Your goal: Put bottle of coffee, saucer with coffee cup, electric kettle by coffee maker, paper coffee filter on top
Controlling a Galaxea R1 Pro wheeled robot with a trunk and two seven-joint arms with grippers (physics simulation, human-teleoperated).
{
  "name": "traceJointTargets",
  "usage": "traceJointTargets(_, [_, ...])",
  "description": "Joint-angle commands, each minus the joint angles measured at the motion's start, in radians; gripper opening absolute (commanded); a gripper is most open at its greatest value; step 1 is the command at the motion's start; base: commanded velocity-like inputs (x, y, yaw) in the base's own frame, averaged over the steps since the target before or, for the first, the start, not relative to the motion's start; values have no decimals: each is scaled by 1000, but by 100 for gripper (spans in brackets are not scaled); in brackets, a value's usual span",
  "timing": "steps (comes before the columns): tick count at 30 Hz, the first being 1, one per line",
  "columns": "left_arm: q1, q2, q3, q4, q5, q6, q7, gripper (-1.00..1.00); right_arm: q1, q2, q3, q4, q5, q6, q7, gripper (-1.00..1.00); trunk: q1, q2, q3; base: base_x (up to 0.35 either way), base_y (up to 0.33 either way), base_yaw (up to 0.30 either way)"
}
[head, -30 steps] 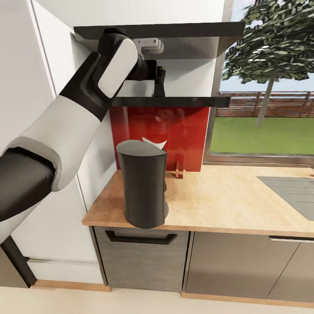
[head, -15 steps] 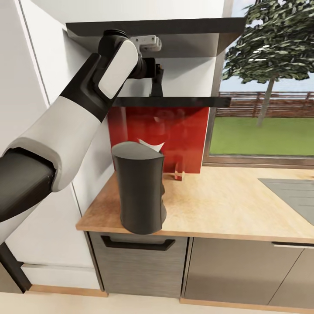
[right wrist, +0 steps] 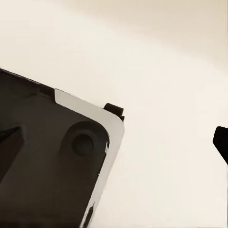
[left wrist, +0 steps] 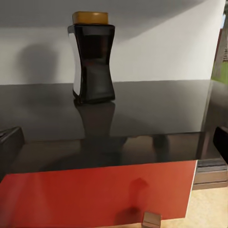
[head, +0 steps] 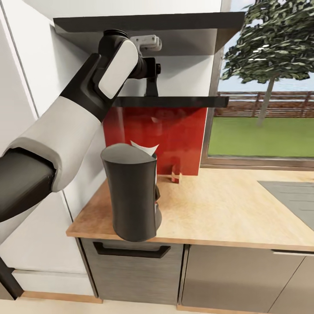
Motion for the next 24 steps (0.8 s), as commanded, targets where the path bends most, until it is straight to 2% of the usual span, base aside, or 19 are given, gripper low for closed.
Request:
traceJointTargets(1, [-1,0,-2,0,9,1,9,100,1,1,6,4,16,-5,6,100,0,-1,-1,138,-96,0])
traceJointTargets(3, [-1,0,-2,0,9,1,9,100,6,2,6,4,91,-4,4,100,0,-1,-1,186,-135,0])
traceJointTargets(8, [-1,0,-2,0,9,1,8,100,10,5,6,4,135,-4,3,100,0,-1,-1,121,-84,0])
traceJointTargets(24, [-1,0,-2,0,9,1,10,100,11,4,6,4,146,-4,3,100,0,-1,-1,128,-75,0])
